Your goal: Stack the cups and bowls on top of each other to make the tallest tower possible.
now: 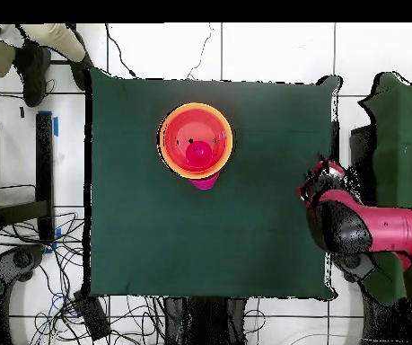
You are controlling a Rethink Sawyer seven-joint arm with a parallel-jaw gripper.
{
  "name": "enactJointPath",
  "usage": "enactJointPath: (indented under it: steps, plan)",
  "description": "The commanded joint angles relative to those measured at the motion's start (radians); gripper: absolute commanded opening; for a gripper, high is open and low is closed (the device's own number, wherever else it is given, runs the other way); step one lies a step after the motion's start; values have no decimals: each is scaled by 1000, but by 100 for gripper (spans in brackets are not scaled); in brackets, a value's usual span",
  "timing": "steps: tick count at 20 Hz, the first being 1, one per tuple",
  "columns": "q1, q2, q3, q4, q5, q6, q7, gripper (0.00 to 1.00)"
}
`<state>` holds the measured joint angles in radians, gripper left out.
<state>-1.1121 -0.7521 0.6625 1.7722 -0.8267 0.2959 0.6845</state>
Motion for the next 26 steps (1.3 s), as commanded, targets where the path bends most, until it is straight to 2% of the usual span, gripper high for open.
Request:
enactJointPath:
  steps: [1, 7, 13, 16, 19, 23, 26]
  plan:
    - [265, -11, -334, -123, -157, -26, 367, 100]
    - [166, 105, -263, -182, -88, 12, 235, 100]
    - [19, 211, -149, -274, -41, 79, 69, 100]
    - [-12, 251, -102, -311, -33, 97, 13, 100]
    - [-48, 311, -12, -364, -20, 122, -67, 100]
    - [-57, 367, 75, -419, -19, 164, -157, 100]
    - [-60, 402, 97, -445, -27, 200, -197, 100]
